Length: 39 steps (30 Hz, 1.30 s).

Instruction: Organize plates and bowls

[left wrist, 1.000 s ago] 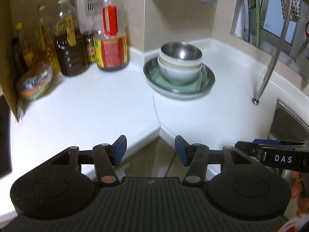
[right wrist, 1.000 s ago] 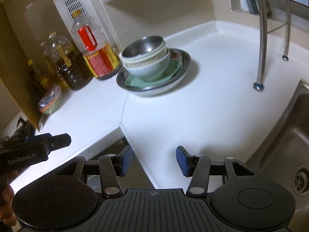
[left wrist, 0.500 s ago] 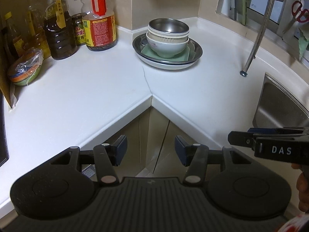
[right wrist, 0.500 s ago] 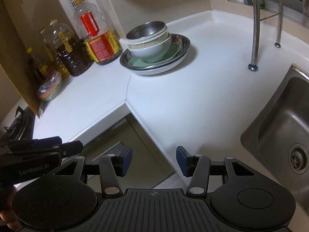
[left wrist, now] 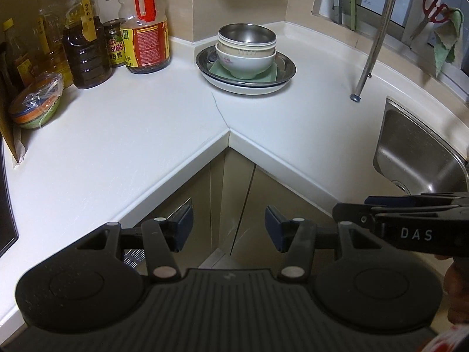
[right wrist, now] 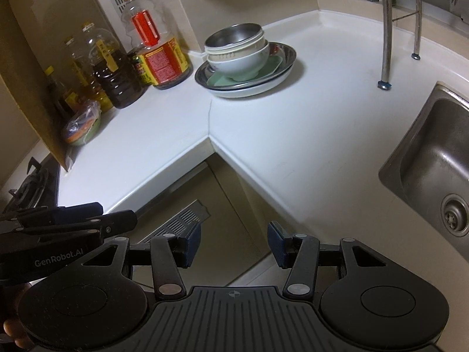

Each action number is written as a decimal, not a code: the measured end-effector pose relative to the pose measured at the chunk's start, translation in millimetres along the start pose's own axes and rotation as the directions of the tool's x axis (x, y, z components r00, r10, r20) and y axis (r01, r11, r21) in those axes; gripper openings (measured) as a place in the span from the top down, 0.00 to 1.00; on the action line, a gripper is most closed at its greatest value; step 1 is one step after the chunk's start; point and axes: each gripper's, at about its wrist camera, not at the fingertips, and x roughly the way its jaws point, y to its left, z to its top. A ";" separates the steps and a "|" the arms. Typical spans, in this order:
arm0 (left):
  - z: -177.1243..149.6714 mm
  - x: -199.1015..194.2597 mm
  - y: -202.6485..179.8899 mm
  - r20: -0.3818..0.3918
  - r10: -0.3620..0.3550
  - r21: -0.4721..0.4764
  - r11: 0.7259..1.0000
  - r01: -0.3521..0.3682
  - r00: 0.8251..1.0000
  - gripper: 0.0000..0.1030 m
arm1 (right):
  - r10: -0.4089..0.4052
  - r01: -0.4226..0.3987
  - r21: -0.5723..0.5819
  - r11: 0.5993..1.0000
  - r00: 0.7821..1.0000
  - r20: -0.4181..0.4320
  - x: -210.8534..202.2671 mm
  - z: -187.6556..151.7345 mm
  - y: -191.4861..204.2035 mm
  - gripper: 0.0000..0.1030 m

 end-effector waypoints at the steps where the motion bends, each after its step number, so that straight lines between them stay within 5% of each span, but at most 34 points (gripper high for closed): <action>1: -1.0 -1.1 1.2 0.000 -0.003 0.002 1.000 0.003 1.000 0.50 | 0.000 0.000 -0.001 1.000 1.000 -0.001 0.4 -1.2 2.7 0.51; 39: -8.5 -9.9 10.6 0.009 -0.038 0.027 0.999 0.038 0.999 0.50 | -0.023 0.023 -0.002 1.000 1.000 0.012 -4.9 -8.1 19.3 0.51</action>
